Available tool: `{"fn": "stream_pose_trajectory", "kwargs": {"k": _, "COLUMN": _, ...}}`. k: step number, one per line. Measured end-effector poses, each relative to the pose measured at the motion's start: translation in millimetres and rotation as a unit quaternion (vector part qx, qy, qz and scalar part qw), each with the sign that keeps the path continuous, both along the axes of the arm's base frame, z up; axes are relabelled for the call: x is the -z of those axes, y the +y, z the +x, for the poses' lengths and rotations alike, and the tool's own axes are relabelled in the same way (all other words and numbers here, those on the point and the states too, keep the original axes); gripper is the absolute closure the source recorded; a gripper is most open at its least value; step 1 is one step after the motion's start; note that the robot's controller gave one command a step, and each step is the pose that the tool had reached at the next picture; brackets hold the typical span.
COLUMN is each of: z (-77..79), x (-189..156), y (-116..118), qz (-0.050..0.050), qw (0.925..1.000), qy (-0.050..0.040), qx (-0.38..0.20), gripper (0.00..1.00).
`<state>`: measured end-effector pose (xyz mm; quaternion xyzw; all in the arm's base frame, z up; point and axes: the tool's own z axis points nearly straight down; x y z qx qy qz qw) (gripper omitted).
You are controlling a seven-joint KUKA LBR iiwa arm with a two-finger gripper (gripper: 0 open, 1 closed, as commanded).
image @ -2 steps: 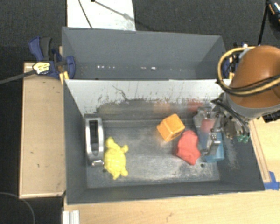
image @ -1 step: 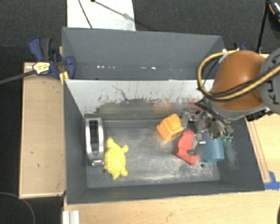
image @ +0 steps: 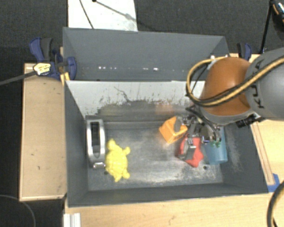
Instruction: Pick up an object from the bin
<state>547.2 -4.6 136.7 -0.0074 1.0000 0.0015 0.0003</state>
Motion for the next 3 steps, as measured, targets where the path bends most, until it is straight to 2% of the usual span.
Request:
{"fn": "stream_pose_trajectory", "kwargs": {"k": 1, "z": 29.3, "x": 29, "y": -26, "qz": 0.000, "qw": 0.9962, "qy": -0.0045, "qx": 0.087, "gripper": 0.00}}
{"fn": "stream_pose_trajectory", "kwargs": {"k": 2, "z": 29.4, "x": 16, "y": -1, "qz": -0.003, "qw": 0.9862, "qy": -0.0011, "qx": 0.165, "gripper": 0.00}}
{"fn": "stream_pose_trajectory", "kwargs": {"k": 3, "z": 22.5, "x": 30, "y": 8, "qz": 0.003, "qw": 0.9875, "qy": -0.0036, "qx": 0.158, "gripper": 0.00}}
